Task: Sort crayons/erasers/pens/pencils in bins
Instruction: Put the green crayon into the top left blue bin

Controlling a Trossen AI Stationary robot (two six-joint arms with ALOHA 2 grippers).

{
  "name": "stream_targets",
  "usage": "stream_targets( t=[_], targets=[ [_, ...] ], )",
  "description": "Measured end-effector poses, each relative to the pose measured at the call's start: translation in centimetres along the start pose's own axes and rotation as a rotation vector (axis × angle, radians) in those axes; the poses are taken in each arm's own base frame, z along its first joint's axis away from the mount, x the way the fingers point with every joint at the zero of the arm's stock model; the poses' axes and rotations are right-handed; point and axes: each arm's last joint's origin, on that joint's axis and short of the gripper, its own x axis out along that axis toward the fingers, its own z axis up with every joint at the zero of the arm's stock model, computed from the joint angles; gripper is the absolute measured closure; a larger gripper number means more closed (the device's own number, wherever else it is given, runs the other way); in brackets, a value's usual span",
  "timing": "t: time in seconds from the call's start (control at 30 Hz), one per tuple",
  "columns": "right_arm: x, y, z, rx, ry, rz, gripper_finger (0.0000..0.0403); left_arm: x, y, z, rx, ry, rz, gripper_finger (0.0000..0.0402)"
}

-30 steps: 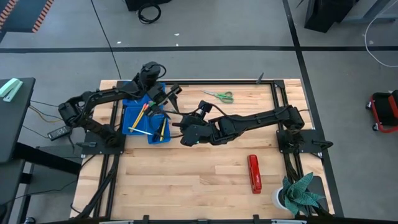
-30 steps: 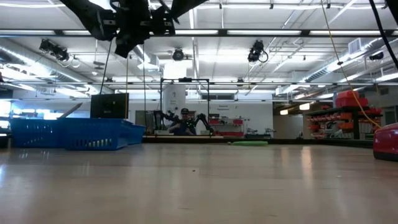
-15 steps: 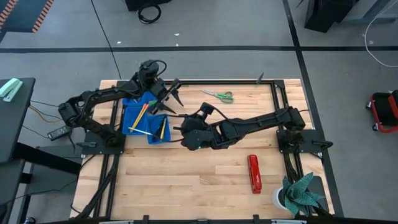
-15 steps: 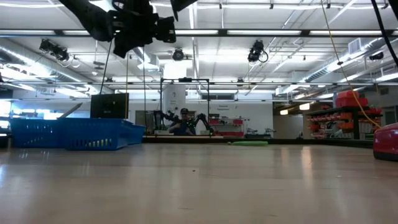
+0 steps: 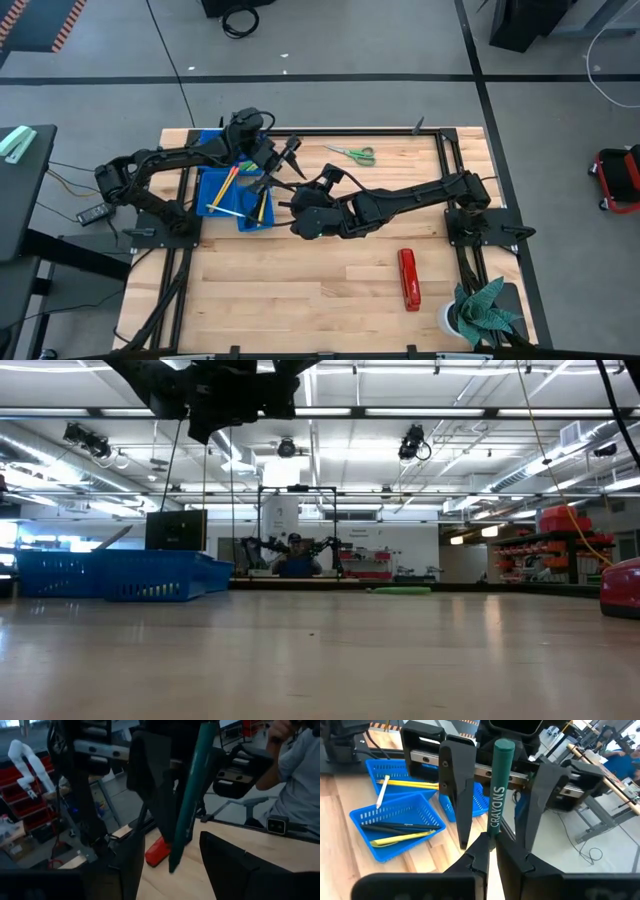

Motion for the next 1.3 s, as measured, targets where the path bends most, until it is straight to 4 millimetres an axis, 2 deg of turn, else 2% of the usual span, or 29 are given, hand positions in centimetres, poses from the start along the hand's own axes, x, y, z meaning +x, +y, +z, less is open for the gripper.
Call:
stream_targets(
  t=[0.27,0.73,0.93,1.1,1.3],
  targets=[
    [-0.2,0.0,-0.5,0.01,0.04,0.013,0.0366,1.0,-0.2,1.3,0.023,-0.054,-0.024,0.0208],
    [-0.2,-0.2,-1.0,0.015,0.068,-0.019,0.0366,1.2,-0.5,1.4,0.003,-0.087,-0.109,0.0208],
    [-0.2,-0.2,-1.0,0.021,0.068,-0.022,0.0366,2.1,-0.8,1.6,0.003,-0.078,-0.087,0.0213],
    [-0.2,-0.2,-1.0,0.021,0.067,-0.023,0.0366,2.4,-1.0,1.6,0.002,-0.082,-0.097,0.0265],
    [-0.2,-0.2,-1.0,0.017,0.067,-0.023,0.0366,2.2,-0.9,1.5,-0.015,-0.07,-0.077,0.0382]
  ],
)
